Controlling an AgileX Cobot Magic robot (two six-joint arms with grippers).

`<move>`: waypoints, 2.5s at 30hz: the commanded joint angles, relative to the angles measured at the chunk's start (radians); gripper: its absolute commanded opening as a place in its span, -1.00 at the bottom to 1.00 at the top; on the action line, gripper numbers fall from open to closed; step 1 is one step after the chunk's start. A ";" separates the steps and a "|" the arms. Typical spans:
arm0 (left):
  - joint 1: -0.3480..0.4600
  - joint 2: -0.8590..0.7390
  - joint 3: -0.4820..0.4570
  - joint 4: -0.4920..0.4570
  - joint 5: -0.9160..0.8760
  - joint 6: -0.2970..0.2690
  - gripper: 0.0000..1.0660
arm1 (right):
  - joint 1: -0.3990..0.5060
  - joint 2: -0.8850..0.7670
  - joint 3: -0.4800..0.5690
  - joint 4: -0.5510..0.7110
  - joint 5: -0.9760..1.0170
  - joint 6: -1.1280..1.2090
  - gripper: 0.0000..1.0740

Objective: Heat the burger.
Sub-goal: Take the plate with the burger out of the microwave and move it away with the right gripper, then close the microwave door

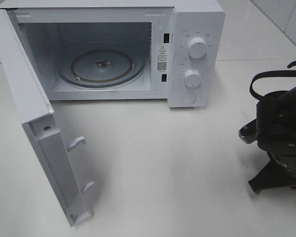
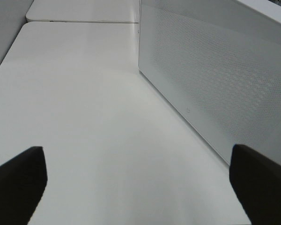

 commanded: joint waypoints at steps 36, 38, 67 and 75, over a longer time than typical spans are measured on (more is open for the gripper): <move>0.004 -0.008 0.003 -0.001 -0.009 0.001 0.83 | -0.006 -0.465 -0.003 0.455 -0.107 -0.522 0.09; 0.004 -0.008 0.003 -0.001 -0.009 0.001 0.83 | -0.006 -0.541 -0.003 0.528 -0.106 -0.610 0.24; 0.004 -0.008 0.003 -0.001 -0.009 0.001 0.83 | -0.006 -1.140 -0.002 0.747 0.114 -0.819 0.42; 0.004 -0.008 0.003 -0.001 -0.009 0.001 0.83 | -0.006 -1.228 0.002 0.747 0.174 -0.822 0.42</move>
